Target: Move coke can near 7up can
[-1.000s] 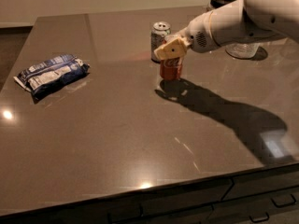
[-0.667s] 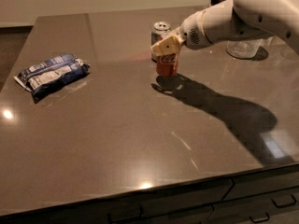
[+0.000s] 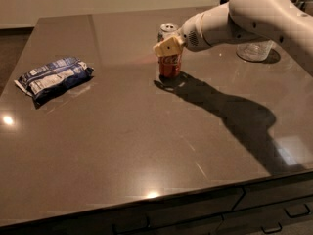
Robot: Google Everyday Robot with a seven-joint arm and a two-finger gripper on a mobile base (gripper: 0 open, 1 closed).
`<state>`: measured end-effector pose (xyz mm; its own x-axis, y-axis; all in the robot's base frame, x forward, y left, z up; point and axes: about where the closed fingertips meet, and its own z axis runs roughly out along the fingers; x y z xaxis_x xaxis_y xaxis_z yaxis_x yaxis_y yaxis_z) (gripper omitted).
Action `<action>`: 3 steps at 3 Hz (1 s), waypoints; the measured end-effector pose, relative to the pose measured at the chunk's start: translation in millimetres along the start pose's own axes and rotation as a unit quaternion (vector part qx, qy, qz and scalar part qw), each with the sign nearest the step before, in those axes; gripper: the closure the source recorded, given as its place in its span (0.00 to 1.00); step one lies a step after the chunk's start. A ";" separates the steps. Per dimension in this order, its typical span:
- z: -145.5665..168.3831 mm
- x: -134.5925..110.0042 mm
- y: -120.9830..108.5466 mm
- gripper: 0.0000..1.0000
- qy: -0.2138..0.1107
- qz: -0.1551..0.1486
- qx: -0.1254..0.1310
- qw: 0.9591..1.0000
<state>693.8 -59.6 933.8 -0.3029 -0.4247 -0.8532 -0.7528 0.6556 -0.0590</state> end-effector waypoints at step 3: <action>-0.4 18.4 -27.6 0.05 0.019 0.002 0.019 1.000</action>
Offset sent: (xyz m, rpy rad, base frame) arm 0.0188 -0.0283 -0.0162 -0.0482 0.0106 -0.0355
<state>708.8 -85.8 920.0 -0.3276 -0.4453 -0.8333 -0.7292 0.6800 -0.0768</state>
